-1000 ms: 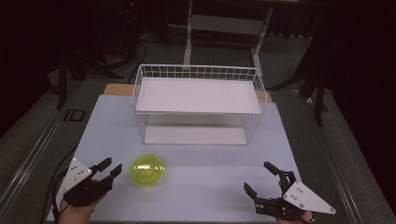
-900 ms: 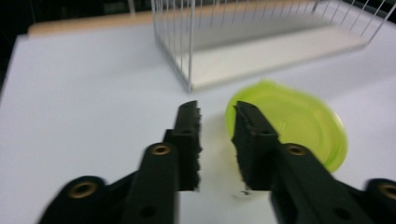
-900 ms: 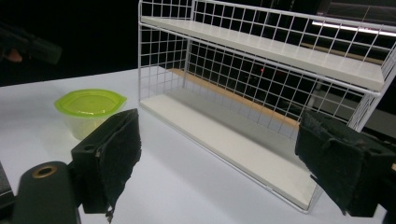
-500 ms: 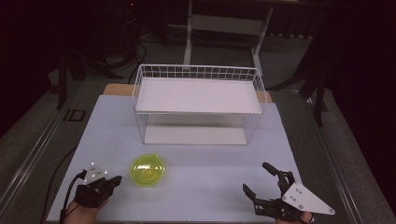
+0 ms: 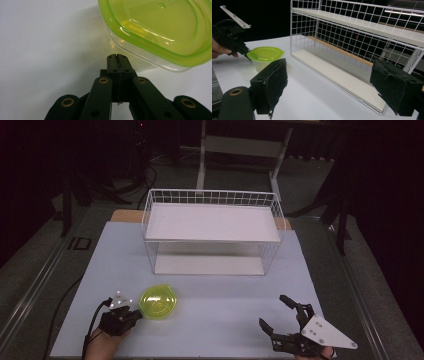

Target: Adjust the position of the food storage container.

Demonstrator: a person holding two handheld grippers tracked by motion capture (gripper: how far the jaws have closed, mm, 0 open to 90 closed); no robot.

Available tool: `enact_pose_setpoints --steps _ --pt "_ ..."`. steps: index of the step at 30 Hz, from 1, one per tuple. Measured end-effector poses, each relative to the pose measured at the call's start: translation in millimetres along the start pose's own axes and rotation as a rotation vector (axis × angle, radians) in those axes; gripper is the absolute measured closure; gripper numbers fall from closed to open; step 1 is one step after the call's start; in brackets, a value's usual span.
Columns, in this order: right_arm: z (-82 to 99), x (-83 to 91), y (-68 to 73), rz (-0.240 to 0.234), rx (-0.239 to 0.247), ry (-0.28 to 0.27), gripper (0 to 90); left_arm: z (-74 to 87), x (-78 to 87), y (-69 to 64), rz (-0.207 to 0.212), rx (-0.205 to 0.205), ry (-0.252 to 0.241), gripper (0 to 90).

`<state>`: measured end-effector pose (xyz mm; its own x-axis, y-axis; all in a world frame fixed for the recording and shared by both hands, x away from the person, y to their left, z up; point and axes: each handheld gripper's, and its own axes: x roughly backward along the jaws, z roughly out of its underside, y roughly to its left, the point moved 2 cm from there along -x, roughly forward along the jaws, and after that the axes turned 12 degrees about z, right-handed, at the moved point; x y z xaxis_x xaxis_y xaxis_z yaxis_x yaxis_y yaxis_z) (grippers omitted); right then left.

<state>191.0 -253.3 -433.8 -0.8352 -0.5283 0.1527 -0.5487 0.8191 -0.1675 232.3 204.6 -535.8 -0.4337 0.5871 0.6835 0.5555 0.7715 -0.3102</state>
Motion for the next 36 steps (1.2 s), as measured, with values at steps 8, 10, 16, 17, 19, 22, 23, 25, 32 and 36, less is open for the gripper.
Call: enact_pose_setpoints --steps 8,10,16,17,19,22,23,25,32,36 --pt "-0.6 0.6 0.8 -0.003 0.003 -0.001 14.1 -18.8 -19.6 -3.1 0.052 -0.014 -0.010 90.0" --pt "-0.6 0.8 0.6 -0.001 0.004 0.001 14.1 -23.9 -27.2 -6.1 0.057 -0.025 -0.005 90.0" --pt "-0.8 1.8 -0.3 -0.001 -0.001 -0.004 14.1 -35.6 -38.1 -9.5 0.066 -0.022 -0.018 90.0" --pt "-0.7 2.1 -0.4 0.000 -0.001 -0.004 14.1 -38.0 -39.2 -7.5 0.060 -0.018 -0.024 90.0" --pt "-0.4 2.0 -0.5 -0.002 0.000 -0.003 14.1 -39.0 -38.2 -5.1 0.051 -0.011 -0.027 90.0" --pt "-0.1 1.3 -0.2 -0.002 0.003 0.000 14.2 -39.9 -35.7 -2.9 0.041 -0.001 -0.049 90.0" --pt "-0.3 1.1 0.3 -0.004 0.002 -0.001 14.2 -40.4 -35.9 -3.1 0.047 -0.001 -0.052 90.0" --pt "-0.5 0.9 1.1 -0.007 0.006 -0.003 14.1 -41.4 -37.9 -3.9 0.048 -0.004 -0.052 90.0" --pt "0.3 0.6 1.7 -0.009 0.008 0.001 14.2 -49.1 -53.1 -10.6 0.090 0.008 -0.039 90.0" --pt "0.7 0.9 0.0 -0.006 -0.001 0.002 14.2 -55.1 -62.4 -18.1 0.100 -0.005 -0.029 90.0"
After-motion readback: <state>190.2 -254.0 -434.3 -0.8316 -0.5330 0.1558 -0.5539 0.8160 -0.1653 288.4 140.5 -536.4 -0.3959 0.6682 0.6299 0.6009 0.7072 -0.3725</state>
